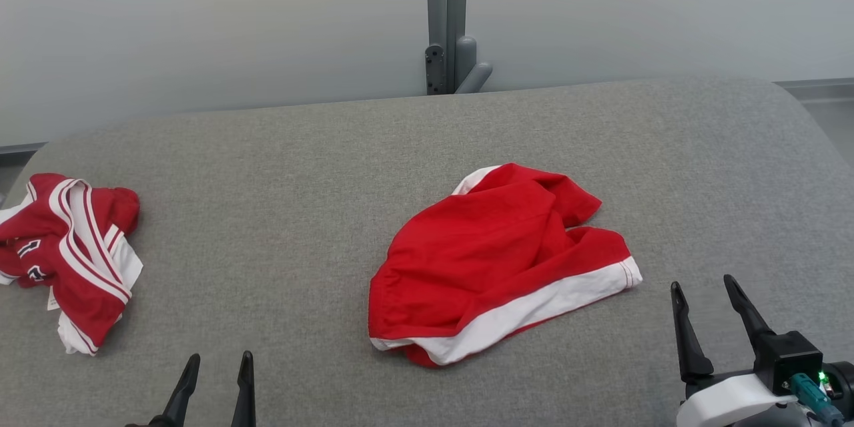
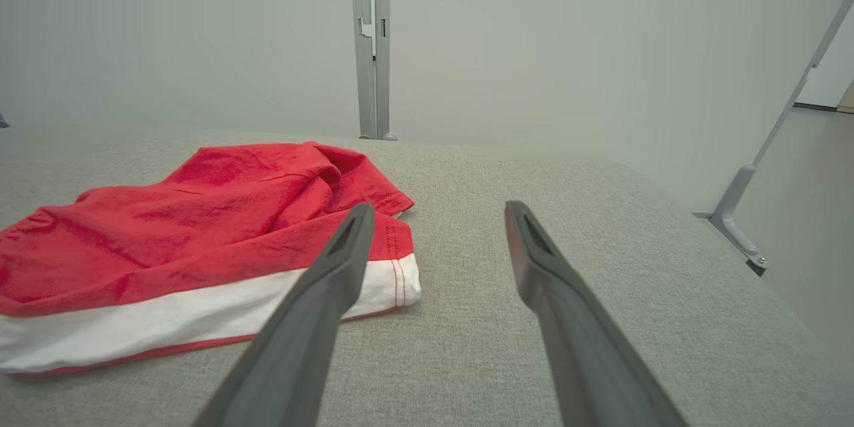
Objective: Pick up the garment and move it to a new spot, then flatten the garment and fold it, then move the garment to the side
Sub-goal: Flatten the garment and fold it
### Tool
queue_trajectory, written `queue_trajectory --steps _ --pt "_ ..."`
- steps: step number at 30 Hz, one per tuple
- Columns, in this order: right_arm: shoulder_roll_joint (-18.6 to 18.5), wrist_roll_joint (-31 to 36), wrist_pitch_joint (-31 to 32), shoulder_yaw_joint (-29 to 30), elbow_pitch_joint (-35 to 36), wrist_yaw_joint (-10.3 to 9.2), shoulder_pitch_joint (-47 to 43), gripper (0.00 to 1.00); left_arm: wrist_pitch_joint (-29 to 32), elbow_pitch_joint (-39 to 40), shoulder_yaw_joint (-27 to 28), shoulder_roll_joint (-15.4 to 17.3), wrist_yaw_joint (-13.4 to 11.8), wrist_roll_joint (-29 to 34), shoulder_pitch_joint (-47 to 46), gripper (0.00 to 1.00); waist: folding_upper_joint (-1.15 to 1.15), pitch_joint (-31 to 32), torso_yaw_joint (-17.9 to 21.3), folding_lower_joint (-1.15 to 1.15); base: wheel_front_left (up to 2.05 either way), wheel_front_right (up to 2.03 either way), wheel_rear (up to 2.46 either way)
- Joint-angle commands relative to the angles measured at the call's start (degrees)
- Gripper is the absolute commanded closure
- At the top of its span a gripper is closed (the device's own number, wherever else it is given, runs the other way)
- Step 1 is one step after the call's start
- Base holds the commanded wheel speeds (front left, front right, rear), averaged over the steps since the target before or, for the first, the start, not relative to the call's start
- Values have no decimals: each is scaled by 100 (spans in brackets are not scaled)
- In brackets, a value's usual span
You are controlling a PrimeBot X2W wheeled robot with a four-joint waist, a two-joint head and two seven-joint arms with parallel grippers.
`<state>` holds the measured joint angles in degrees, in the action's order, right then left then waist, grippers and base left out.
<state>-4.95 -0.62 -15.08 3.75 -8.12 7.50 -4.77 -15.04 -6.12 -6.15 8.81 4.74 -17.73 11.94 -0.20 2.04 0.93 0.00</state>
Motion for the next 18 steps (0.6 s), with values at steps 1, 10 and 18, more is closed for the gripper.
queue_trajectory --steps 1,10,18 --pt "12 24 -24 -19 -26 -2 -73 0 -11 -39 74 -21 52 55 56 0 20 17 -33 0 0 0 0" --pt "92 -23 -24 -76 -71 -2 -127 0 -11 -183 393 -199 240 296 45 0 20 44 -104 0 0 0 0" --pt "124 -114 -24 -160 -57 -2 3 0 -11 -214 445 -271 276 392 45 0 20 -24 -39 0 0 0 0"
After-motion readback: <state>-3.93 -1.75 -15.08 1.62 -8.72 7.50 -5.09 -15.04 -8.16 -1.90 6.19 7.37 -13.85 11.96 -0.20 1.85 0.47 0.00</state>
